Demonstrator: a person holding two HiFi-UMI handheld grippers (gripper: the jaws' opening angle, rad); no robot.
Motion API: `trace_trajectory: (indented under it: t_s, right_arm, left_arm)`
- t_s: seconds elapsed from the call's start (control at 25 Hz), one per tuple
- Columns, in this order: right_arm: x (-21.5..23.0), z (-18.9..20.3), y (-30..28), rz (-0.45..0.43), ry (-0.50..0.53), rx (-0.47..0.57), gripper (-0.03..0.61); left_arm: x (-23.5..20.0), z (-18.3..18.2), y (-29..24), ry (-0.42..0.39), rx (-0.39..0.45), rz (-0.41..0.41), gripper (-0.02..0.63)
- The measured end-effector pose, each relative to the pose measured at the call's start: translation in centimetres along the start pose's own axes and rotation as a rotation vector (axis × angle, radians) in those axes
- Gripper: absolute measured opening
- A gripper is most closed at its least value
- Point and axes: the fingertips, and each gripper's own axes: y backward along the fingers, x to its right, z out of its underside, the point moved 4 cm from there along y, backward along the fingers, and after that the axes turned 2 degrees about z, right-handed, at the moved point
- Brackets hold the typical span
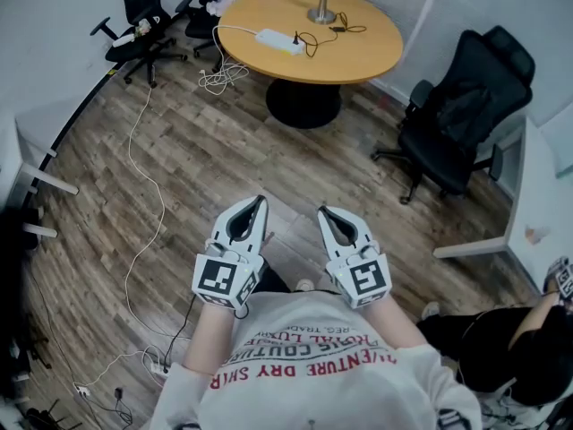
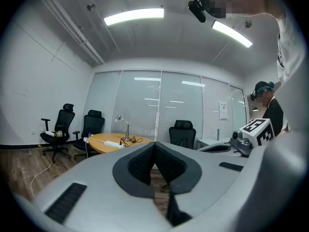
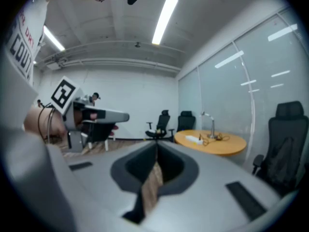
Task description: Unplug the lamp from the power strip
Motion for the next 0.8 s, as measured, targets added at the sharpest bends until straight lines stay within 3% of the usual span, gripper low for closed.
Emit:
trace_trajectory:
  t_s: [0.32, 0.8]
  right_arm:
    - [1.4, -0.2, -7.5, 0.033, 0.008, -0.041, 0.029]
    - [3.0, -3.7, -24.8, 0.134, -0.043, -0.057, 0.031]
  left_arm:
    - [-7.7, -0.5, -3.9, 0.008, 0.0, -0.001, 0.029]
    - [-25.1, -4.7, -11.2, 0.001, -0.011, 0.054, 0.029]
